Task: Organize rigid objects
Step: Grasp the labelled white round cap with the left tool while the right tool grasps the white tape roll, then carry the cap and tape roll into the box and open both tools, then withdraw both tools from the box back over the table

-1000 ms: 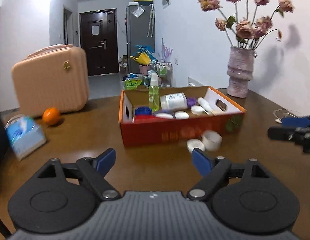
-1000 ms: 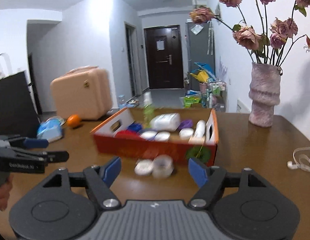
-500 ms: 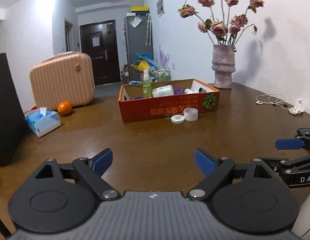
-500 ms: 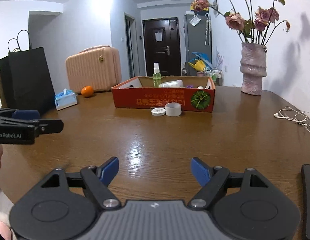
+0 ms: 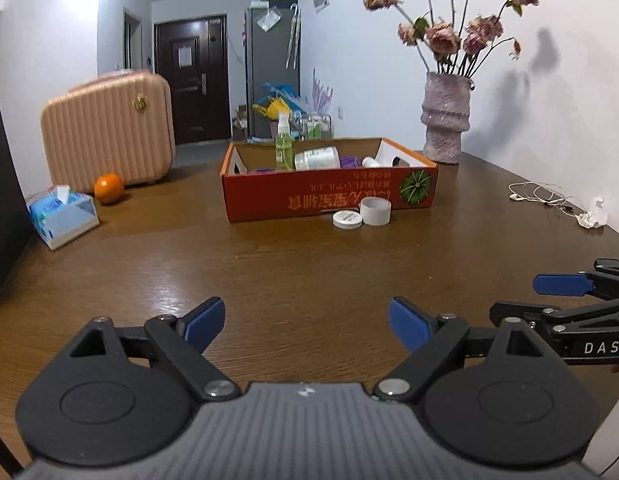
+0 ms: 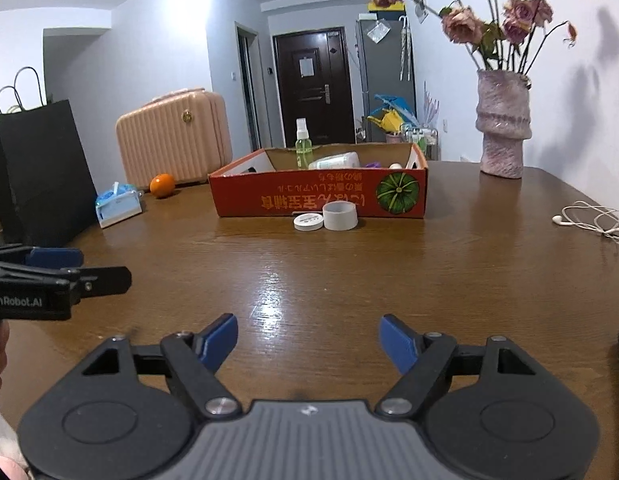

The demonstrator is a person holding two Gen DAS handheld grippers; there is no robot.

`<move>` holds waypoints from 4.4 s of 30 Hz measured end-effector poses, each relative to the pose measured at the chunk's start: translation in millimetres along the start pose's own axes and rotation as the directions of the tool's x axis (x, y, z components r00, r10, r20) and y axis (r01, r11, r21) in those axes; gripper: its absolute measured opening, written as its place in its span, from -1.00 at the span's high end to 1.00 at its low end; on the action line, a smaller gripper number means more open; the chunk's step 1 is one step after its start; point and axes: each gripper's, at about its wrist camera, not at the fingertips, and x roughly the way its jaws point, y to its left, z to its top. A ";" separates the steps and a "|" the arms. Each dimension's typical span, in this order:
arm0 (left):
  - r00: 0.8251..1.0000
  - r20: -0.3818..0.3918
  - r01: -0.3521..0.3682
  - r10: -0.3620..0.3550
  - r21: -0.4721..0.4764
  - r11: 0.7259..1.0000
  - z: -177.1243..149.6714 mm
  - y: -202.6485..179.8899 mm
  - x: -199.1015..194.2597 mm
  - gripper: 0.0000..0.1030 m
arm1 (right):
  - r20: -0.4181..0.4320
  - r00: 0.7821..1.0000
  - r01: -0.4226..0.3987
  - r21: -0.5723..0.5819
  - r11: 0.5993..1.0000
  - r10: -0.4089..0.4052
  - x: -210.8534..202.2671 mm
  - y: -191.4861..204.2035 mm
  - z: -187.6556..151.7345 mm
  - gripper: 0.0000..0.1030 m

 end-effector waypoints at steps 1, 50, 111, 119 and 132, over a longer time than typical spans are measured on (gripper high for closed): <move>1.000 -0.010 0.005 -0.005 -0.006 1.000 1.4 1.4 6.5 -0.76 | -0.004 1.000 0.002 -0.004 1.000 -0.002 6.0 0.0 3.2 -0.49; 0.979 -0.184 0.085 -0.087 -0.019 0.996 87.1 -28.4 219.0 0.23 | -0.005 1.000 0.006 0.143 0.990 -0.005 180.6 -85.0 103.8 0.21; 0.952 -0.239 0.181 -0.189 -0.057 0.982 207.4 -28.3 369.9 -0.01 | -0.044 0.998 0.053 0.084 0.995 -0.049 289.1 -79.7 176.5 -0.19; 0.963 -0.199 0.174 -0.183 -0.060 0.983 213.3 -16.1 343.7 -0.23 | -0.018 0.999 0.045 0.113 0.993 -0.043 271.9 -89.3 186.3 -0.17; 0.999 -0.039 0.035 -0.037 -0.050 0.998 235.6 30.6 208.4 -0.54 | 0.099 0.994 0.043 0.064 0.997 -0.049 167.0 -56.8 223.0 -0.24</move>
